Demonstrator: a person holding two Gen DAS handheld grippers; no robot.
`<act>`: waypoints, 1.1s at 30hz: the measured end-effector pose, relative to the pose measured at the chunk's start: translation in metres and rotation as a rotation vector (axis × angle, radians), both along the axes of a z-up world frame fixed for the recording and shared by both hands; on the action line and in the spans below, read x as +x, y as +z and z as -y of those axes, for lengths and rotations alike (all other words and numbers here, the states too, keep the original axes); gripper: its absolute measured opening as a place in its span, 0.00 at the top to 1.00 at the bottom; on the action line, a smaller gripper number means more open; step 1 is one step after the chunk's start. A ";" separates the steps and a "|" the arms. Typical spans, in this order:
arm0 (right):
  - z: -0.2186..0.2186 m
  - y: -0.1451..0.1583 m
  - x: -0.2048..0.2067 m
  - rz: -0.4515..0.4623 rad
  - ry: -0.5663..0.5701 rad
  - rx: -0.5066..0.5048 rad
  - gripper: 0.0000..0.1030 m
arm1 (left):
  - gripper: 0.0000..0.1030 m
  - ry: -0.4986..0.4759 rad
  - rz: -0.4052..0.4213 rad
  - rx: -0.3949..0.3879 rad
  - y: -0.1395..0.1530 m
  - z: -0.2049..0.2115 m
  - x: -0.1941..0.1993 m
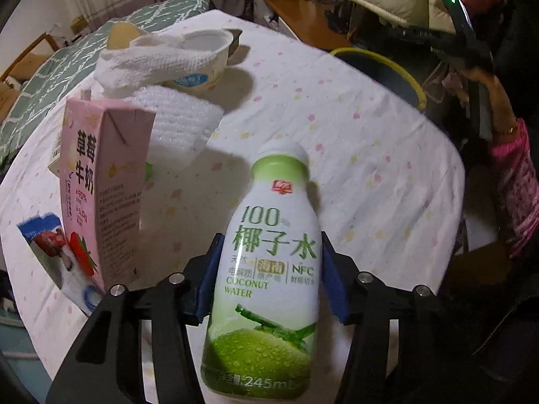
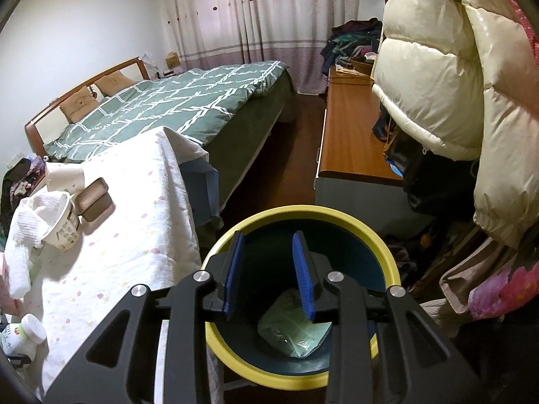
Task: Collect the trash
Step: 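Grasp the green coconut water bottle with the left gripper, then pass the coconut bottle from the left gripper to the right gripper over the bin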
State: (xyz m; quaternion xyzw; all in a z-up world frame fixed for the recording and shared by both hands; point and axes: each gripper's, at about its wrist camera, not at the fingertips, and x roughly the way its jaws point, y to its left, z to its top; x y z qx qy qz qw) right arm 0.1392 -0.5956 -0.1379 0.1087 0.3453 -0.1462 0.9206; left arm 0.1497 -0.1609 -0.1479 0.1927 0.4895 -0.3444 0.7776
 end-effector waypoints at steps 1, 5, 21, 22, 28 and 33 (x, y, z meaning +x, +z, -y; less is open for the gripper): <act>0.000 0.001 -0.002 0.007 0.001 0.002 0.72 | 0.50 0.007 0.007 -0.014 0.005 0.003 -0.002; 0.003 0.011 -0.013 0.042 0.000 0.006 0.72 | 0.50 -0.002 0.041 -0.055 0.022 0.017 -0.008; 0.045 0.038 -0.082 0.114 -0.076 -0.040 0.72 | 0.50 -0.131 0.066 -0.164 0.042 0.173 0.024; 0.049 0.038 -0.085 0.111 -0.084 -0.043 0.72 | 0.50 -0.145 0.059 -0.165 0.042 0.193 0.029; 0.068 0.028 -0.102 0.081 -0.119 -0.038 0.72 | 0.50 -0.194 -0.008 -0.111 0.016 0.289 0.046; 0.073 0.021 -0.108 0.060 -0.131 -0.036 0.72 | 0.50 -0.196 -0.039 -0.056 -0.017 0.344 0.057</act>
